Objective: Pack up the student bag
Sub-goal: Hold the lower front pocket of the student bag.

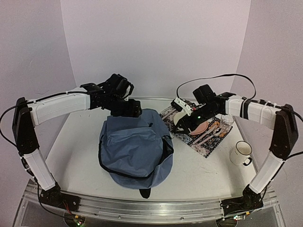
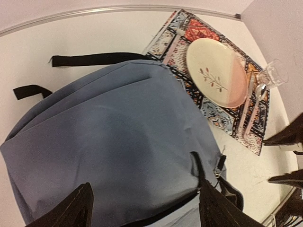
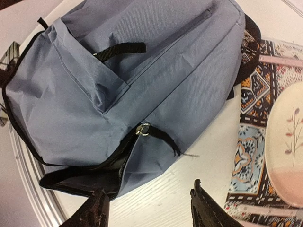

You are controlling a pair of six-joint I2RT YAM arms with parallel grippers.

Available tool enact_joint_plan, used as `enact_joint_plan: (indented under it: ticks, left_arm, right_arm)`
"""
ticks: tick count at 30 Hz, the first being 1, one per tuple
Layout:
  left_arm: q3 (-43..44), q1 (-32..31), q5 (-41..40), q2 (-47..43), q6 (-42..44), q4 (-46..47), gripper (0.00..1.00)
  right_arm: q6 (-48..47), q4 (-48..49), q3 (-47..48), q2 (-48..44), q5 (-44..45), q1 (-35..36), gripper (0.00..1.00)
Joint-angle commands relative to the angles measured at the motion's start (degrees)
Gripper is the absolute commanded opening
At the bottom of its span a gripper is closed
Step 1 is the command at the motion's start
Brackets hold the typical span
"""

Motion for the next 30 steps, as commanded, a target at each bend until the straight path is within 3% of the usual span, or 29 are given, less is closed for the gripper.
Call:
enact_joint_plan:
  ticks: [1,8,15,27,30]
  left_arm:
    - [7.08,-3.08,1.31,4.80,-0.22,-4.49,0.78]
    - [12.74,-5.25,-0.81,11.36,0.96,-8.90,0.79]
    - [15.60,-5.37,-1.51,16.05,1.59,-10.46,0.79]
    - [16.82,-5.36,-3.00,19.23,1.70,-10.94,0.74]
    - [16.66,-5.34,-3.13,19.32,1.69,-10.88,0.72]
  right_arm:
    - [-14.89,-2.27,6.28,7.93,-5.62,-1.26,0.56]
    - [-21.24,-3.51,12.24,17.39,-10.43,-1.26,0.48]
    - [-23.35,-4.12,14.46,21.22,-15.35,-1.27,0.43]
    - [-25.07,-4.78,9.69,21.70,-11.07,-1.28,0.41]
    - [-24.92,-4.78,9.10,21.72,-9.90,-1.27,0.36]
